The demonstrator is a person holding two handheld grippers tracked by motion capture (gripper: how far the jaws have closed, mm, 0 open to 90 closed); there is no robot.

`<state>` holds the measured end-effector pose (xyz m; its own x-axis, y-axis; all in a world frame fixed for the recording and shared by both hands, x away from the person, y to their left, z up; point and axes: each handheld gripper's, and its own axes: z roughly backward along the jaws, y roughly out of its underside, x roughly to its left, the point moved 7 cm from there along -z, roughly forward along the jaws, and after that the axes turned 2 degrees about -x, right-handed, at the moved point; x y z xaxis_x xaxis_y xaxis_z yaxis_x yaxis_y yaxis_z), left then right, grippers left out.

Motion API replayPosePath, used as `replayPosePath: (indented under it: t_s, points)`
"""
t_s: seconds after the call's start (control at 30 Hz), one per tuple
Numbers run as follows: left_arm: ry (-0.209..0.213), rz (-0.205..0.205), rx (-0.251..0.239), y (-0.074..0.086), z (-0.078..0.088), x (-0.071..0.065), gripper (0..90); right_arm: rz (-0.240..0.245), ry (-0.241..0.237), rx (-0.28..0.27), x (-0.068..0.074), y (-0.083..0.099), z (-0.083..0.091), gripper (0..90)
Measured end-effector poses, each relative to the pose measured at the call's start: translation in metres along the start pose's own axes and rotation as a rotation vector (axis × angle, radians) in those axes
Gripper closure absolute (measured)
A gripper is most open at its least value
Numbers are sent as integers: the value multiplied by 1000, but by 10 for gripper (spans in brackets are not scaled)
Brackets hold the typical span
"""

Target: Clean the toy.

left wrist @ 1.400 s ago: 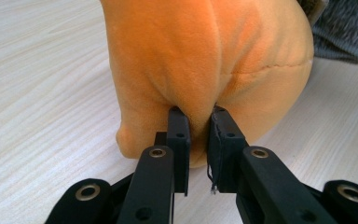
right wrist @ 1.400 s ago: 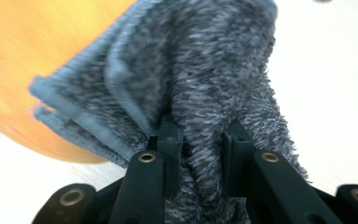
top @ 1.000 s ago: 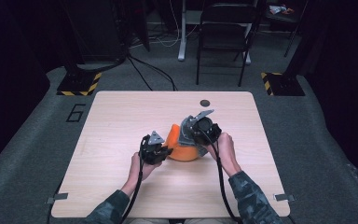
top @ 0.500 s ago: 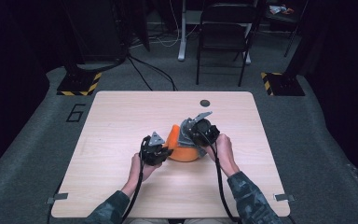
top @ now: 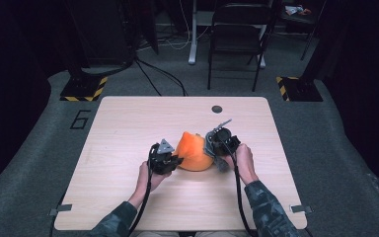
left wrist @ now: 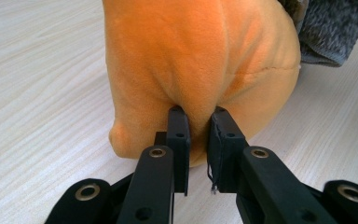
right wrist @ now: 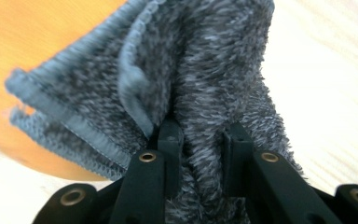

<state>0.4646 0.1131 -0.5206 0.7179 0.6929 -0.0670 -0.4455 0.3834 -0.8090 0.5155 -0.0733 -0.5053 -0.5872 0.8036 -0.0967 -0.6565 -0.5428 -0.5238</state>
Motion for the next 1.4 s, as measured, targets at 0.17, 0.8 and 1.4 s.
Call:
replayPosePath:
  t_s: [0.17,0.8,1.4]
  points:
    - [0,-2,3,0,0,1,800,-14,13,72,-6,14,-19,738]
    - [-3,3,1,0,0,3,790,7,-19,-114,4,-20,45,737]
    - [-32,-103,71,4,-4,1,401,74,10,-77,17,-19,18,743]
